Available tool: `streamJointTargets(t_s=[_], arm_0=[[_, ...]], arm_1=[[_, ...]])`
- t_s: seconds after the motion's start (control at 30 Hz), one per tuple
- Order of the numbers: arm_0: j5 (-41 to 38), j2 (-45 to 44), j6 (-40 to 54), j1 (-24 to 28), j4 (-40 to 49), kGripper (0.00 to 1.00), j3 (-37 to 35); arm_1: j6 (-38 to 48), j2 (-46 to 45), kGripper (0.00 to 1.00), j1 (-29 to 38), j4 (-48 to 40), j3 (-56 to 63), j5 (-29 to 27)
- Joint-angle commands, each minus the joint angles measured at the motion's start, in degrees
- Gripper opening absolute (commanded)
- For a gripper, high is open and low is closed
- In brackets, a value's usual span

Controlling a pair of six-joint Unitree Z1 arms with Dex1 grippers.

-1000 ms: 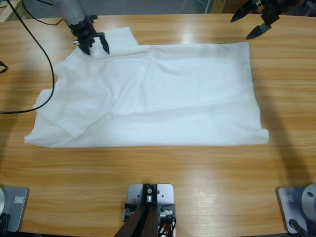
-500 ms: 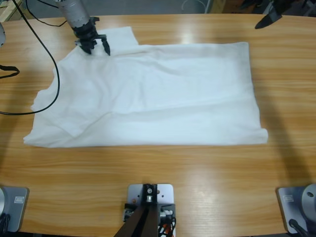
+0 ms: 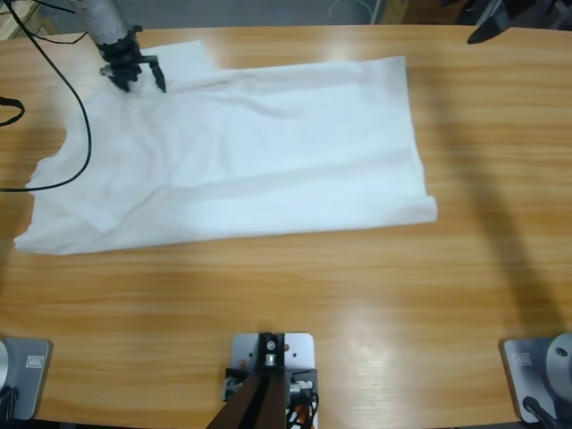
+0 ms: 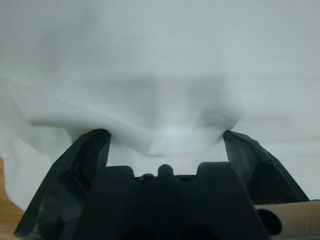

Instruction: Fold clothes

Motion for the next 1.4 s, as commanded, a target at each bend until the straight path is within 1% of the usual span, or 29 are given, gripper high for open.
streamJointTargets(t_s=[0.03,0.07,0.13,0.2,0.27,0.37,0.43,0.5,0.57,0.67,0.73,0.77,0.83,0.9,0.93,1.07,1.13,1.2,1.3,1.4], arm_0=[[-9.67,1.47,0.71,0.98,8.31,0.877,-26.76],[-11.51,-0.86,1.96,1.01,8.50,0.886,-25.93],[-12.79,-4.85,2.96,0.96,8.63,0.924,-24.07],[-12.92,-8.51,3.35,0.27,8.63,0.927,-20.99],[-11.72,-11.16,3.68,-1.33,8.63,0.936,-16.14],[-9.65,-13.71,3.79,-3.74,8.45,0.977,-7.86],[-8.94,-15.54,3.79,-4.95,8.35,0.977,-2.67],[-7.31,-18.81,3.79,-6.23,7.82,0.975,2.86],[-6.13,-22.73,3.79,-6.72,5.57,0.973,9.40],[-4.30,-29.43,3.79,-7.18,1.82,0.973,18.91],[-3.16,-33.70,3.79,-7.78,-0.87,0.970,25.47],[-2.74,-35.84,3.79,-8.13,-2.47,0.968,29.04],[-2.27,-39.66,3.70,-8.83,-5.70,0.968,35.79],[-2.02,-42.70,3.70,-9.27,-8.20,0.968,41.09],[-1.97,-44.18,3.70,-9.43,-9.23,0.968,43.56],[-1.84,-46.97,3.79,-9.62,-11.11,0.968,47.70],[-1.84,-47.18,3.79,-9.75,-11.18,0.968,47.97],[-1.84,-47.13,3.79,-10.22,-11.24,0.968,47.97],[-1.84,-46.92,3.79,-10.59,-11.32,0.968,47.97],[-1.84,-47.20,3.79,-10.59,-11.32,0.968,48.02]], arm_1=[[-0.39,-2.54,0.973,-0.76,1.09,0.60,-1.66],[-0.49,-3.24,0.973,-0.76,1.07,1.25,-1.93],[-1.07,-5.53,0.973,-0.66,0.74,4.01,-2.35],[-1.18,-8.95,0.973,0.21,-1.43,9.46,-2.47],[-1.16,-13.19,0.973,1.75,-5.50,18.58,-2.37],[0.44,-21.15,0.974,3.95,-16.09,38.51,-1.93],[2.87,-25.74,0.976,6.17,-24.33,51.59,-0.66],[7.63,-29.17,0.974,10.52,-33.28,62.54,0.24],[14.66,-30.79,0.973,16.47,-44.53,71.98,0.80],[22.08,-30.59,0.973,22.76,-56.34,78.91,0.83],[25.42,-29.99,0.973,26.34,-61.56,80.86,-0.70],[25.91,-29.31,0.973,27.61,-62.49,80.83,-1.91],[26.02,-27.90,0.973,29.58,-63.42,80.44,-4.62],[25.89,-27.96,0.973,32.83,-62.55,79.72,-10.84],[25.33,-28.13,0.973,34.80,-60.45,78.31,-14.20],[20.16,-27.57,0.973,45.12,-44.32,64.34,-31.55],[18.32,-26.36,0.973,47.83,-39.17,58.94,-35.99],[17.44,-25.90,0.973,48.76,-36.65,55.55,-37.42],[16.70,-23.07,0.973,48.90,-34.47,52.00,-36.73],[16.68,-19.41,0.974,48.90,-34.44,51.94,-35.31]])
